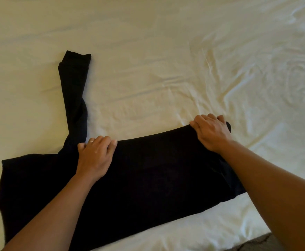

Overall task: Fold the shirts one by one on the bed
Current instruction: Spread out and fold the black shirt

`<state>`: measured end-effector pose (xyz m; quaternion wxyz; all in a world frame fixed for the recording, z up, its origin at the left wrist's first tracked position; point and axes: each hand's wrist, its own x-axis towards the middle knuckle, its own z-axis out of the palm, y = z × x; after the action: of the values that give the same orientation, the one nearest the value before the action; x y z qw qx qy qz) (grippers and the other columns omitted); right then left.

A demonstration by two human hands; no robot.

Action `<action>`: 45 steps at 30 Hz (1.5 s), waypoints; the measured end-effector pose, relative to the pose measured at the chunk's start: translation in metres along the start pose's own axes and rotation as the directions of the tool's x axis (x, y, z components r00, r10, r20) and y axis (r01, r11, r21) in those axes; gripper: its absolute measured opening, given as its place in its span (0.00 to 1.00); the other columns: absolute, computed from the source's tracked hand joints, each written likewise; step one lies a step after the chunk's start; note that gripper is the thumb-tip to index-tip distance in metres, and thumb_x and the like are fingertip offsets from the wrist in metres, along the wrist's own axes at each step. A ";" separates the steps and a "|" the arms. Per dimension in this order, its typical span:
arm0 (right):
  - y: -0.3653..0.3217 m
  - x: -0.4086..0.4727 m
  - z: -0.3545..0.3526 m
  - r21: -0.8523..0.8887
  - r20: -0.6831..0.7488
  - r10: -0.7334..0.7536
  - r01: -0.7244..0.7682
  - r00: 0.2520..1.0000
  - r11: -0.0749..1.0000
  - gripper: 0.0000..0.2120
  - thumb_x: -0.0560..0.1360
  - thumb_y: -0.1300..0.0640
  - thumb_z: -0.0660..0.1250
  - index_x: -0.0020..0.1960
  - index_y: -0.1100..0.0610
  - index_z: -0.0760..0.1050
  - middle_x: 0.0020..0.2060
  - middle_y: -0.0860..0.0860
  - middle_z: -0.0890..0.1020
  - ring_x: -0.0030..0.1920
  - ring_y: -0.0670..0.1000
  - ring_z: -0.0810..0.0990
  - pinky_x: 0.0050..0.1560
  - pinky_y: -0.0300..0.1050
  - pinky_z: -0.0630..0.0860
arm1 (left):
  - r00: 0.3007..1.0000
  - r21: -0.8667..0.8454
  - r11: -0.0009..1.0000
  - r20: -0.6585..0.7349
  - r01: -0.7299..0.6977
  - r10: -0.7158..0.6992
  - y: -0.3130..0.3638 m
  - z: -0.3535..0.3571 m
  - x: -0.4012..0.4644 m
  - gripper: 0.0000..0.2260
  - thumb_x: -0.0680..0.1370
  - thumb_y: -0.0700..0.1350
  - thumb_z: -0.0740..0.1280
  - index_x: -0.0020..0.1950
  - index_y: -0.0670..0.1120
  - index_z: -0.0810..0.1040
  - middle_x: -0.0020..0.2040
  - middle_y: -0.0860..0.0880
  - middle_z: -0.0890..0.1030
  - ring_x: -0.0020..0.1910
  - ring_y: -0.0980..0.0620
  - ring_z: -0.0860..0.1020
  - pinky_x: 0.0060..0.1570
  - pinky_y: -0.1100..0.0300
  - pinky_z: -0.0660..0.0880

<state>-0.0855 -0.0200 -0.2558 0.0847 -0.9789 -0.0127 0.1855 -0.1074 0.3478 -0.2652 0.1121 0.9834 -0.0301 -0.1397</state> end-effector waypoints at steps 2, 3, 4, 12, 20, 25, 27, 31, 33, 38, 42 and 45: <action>0.001 0.011 -0.003 0.023 -0.037 -0.002 0.003 0.999 1.000 0.20 0.85 0.43 0.47 0.42 0.52 0.67 0.36 0.46 0.75 0.45 0.53 0.74 0.60 0.53 0.66 | 0.999 -0.033 0.999 -0.033 -0.025 0.023 -0.004 -0.003 0.008 0.19 0.83 0.60 0.46 0.38 0.55 0.66 0.35 0.56 0.69 0.40 0.53 0.70 0.48 0.53 0.56; 0.000 0.015 -0.005 0.016 -0.029 -0.006 0.007 1.000 1.000 0.21 0.85 0.42 0.47 0.41 0.52 0.67 0.35 0.46 0.75 0.44 0.53 0.74 0.59 0.53 0.67 | 0.999 -0.039 0.998 -0.035 -0.041 0.040 -0.006 -0.004 0.011 0.19 0.82 0.61 0.46 0.37 0.55 0.65 0.34 0.57 0.69 0.39 0.53 0.70 0.47 0.54 0.56; -0.001 0.019 -0.005 0.007 -0.013 -0.008 0.008 1.000 1.000 0.21 0.85 0.42 0.48 0.41 0.52 0.68 0.36 0.47 0.75 0.45 0.53 0.74 0.59 0.53 0.68 | 0.998 -0.045 0.997 -0.022 -0.058 0.057 -0.008 -0.003 0.014 0.19 0.82 0.61 0.45 0.36 0.55 0.64 0.34 0.56 0.70 0.39 0.53 0.70 0.47 0.54 0.57; -0.010 0.006 0.001 -0.140 -0.012 0.008 -0.010 1.000 0.990 0.27 0.82 0.35 0.47 0.57 0.55 0.75 0.51 0.52 0.79 0.53 0.57 0.77 0.57 0.55 0.71 | 0.981 0.117 0.975 -0.016 -0.189 0.192 -0.012 0.001 0.009 0.20 0.82 0.65 0.48 0.42 0.52 0.65 0.34 0.54 0.70 0.33 0.52 0.66 0.41 0.54 0.64; -0.013 0.020 -0.006 -0.157 -0.033 0.138 -0.142 0.990 0.977 0.32 0.84 0.39 0.43 0.46 0.57 0.78 0.37 0.53 0.79 0.39 0.57 0.77 0.43 0.49 0.68 | 0.983 0.120 0.980 -0.071 -0.161 0.171 -0.015 -0.009 0.007 0.21 0.84 0.62 0.48 0.39 0.50 0.64 0.27 0.53 0.71 0.22 0.54 0.62 0.27 0.63 0.54; -0.007 0.024 -0.006 -0.281 -0.151 0.004 -0.046 0.989 0.958 0.30 0.84 0.38 0.46 0.55 0.57 0.78 0.51 0.56 0.80 0.51 0.59 0.78 0.55 0.56 0.72 | 0.958 0.292 0.939 -0.159 -0.183 0.237 -0.021 -0.003 0.007 0.22 0.83 0.61 0.51 0.43 0.45 0.69 0.35 0.44 0.74 0.28 0.44 0.68 0.29 0.59 0.56; -0.013 0.019 -0.002 -0.302 -0.154 0.020 -0.066 0.988 0.951 0.28 0.84 0.39 0.47 0.58 0.57 0.77 0.57 0.57 0.75 0.56 0.59 0.74 0.58 0.58 0.68 | 0.964 0.340 0.932 -0.182 -0.122 0.192 -0.012 -0.001 0.003 0.21 0.82 0.60 0.54 0.49 0.43 0.72 0.42 0.41 0.75 0.37 0.39 0.73 0.36 0.50 0.62; -0.049 -0.004 0.003 -0.194 -0.103 0.003 -0.023 0.995 0.981 0.22 0.83 0.41 0.50 0.66 0.53 0.70 0.69 0.55 0.66 0.66 0.58 0.66 0.65 0.59 0.63 | 0.986 0.240 0.967 -0.118 -0.090 0.121 0.023 0.008 -0.027 0.26 0.80 0.62 0.55 0.69 0.46 0.74 0.65 0.42 0.75 0.62 0.38 0.74 0.55 0.43 0.65; -0.068 -0.027 0.018 -0.150 -0.057 -0.108 0.099 0.992 0.984 0.25 0.83 0.39 0.49 0.74 0.51 0.63 0.77 0.55 0.59 0.74 0.59 0.61 0.70 0.62 0.60 | 0.999 0.199 0.979 0.023 -0.042 0.039 0.032 0.021 -0.045 0.32 0.81 0.65 0.50 0.79 0.49 0.65 0.77 0.43 0.66 0.76 0.39 0.65 0.66 0.38 0.64; -0.043 -0.056 0.041 -0.096 0.139 0.028 -0.015 0.990 0.995 0.35 0.80 0.29 0.38 0.80 0.42 0.33 0.80 0.53 0.34 0.80 0.57 0.34 0.77 0.58 0.39 | 0.989 0.206 0.978 0.143 0.015 -0.046 0.029 0.035 -0.059 0.35 0.79 0.70 0.38 0.83 0.55 0.46 0.84 0.46 0.48 0.82 0.41 0.48 0.77 0.37 0.52; -0.058 -0.050 0.026 -0.125 0.194 0.066 -0.042 0.979 0.991 0.36 0.80 0.31 0.44 0.82 0.45 0.38 0.81 0.56 0.38 0.81 0.59 0.37 0.78 0.61 0.44 | 0.983 0.225 0.973 0.163 0.044 -0.082 0.032 0.020 -0.070 0.36 0.79 0.69 0.40 0.84 0.53 0.50 0.84 0.44 0.49 0.82 0.42 0.48 0.78 0.38 0.50; -0.085 -0.040 0.009 -0.166 0.186 0.066 -0.034 0.980 0.986 0.33 0.80 0.40 0.53 0.80 0.54 0.52 0.81 0.58 0.48 0.80 0.61 0.48 0.76 0.61 0.55 | 0.992 0.191 0.979 0.083 0.076 -0.093 0.018 0.008 -0.095 0.31 0.80 0.64 0.52 0.79 0.48 0.67 0.80 0.41 0.63 0.78 0.38 0.62 0.71 0.37 0.60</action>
<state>-0.1254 0.0633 -0.2355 -0.0015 -0.9603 -0.0111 0.2789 -0.2016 0.3368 -0.2426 0.0112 0.9825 -0.0063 -0.1857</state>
